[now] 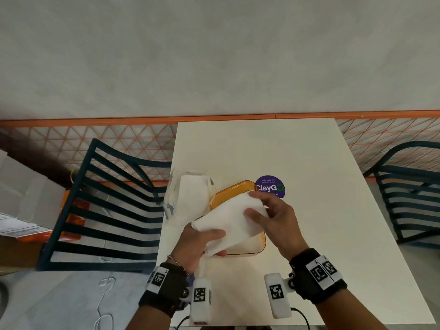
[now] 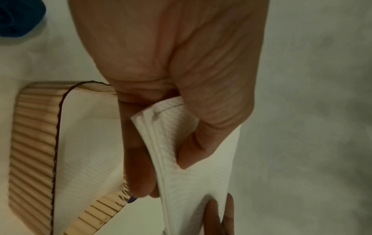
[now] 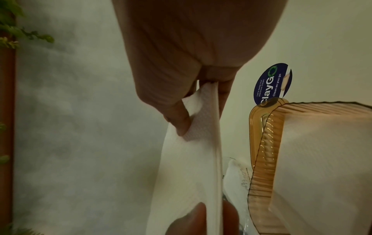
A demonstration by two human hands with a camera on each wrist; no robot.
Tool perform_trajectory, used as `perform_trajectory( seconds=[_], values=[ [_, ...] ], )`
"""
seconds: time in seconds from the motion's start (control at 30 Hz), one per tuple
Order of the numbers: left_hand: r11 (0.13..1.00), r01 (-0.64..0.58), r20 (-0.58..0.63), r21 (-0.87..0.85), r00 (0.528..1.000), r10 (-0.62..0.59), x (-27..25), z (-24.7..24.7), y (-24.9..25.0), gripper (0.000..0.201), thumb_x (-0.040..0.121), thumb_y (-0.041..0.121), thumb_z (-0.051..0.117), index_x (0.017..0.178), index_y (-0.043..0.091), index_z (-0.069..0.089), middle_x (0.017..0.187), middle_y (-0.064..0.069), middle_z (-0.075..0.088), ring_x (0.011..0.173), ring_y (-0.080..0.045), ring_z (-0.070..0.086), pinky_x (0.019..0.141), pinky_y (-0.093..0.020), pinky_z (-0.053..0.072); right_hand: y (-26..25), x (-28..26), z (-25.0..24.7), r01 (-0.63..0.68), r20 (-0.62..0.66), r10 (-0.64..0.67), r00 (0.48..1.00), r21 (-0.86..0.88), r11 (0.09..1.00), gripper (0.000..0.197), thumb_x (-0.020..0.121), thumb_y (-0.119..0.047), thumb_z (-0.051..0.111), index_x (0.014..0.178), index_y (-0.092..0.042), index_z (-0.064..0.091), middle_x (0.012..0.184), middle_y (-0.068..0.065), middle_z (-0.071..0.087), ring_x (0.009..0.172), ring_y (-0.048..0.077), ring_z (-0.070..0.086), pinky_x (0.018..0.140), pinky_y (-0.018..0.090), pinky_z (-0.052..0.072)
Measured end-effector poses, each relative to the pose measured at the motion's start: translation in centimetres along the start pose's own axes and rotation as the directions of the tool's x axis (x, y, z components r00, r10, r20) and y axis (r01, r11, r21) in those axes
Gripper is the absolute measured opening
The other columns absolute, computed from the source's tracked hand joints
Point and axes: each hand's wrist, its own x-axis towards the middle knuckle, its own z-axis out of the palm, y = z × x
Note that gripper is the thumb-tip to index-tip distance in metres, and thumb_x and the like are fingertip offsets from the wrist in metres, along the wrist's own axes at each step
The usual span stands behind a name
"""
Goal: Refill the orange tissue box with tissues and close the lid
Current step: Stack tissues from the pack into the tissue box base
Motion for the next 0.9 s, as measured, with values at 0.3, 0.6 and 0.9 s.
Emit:
perform_trajectory(
  seconds=[0.3,0.6,0.9],
  values=[
    [0.999,-0.042,0.014,0.021,0.999,0.041,-0.25,-0.17,0.05,0.05,0.072,0.001,0.088,0.119,0.006,0.069,0.111,-0.019,0.073,0.091,-0.043,0.073,0.066,-0.05,0.061,0.05,0.33,0.38,-0.045,-0.078,0.045,0.996,0.009,0.999,0.022,0.08,-0.029,0.085,0.101,-0.03,0.078,0.099,-0.013,0.075,0.094,0.029,0.066,0.084,0.042,0.061],
    [1.0,-0.006,0.012,0.019,1.0,0.006,0.0,-0.19,-0.27,0.077,0.054,0.016,0.095,0.124,0.008,0.066,0.117,-0.019,0.072,0.097,-0.041,0.074,0.069,-0.055,0.062,0.29,0.44,0.17,0.047,-0.063,-0.053,0.997,-0.097,0.994,0.007,0.087,-0.023,0.078,0.089,-0.028,0.073,0.091,-0.007,0.072,0.073,0.024,0.06,0.069,0.034,0.052],
    [0.997,-0.036,0.018,0.065,0.999,0.034,0.06,-0.4,-0.32,0.063,0.065,0.012,0.091,0.123,0.011,0.067,0.114,-0.017,0.073,0.091,-0.04,0.075,0.074,-0.063,0.061,-0.1,0.54,0.15,-0.022,0.006,0.022,1.0,-0.081,0.996,0.027,0.079,-0.027,0.086,0.101,-0.037,0.076,0.105,-0.01,0.075,0.094,0.027,0.068,0.084,0.046,0.061]
  ],
)
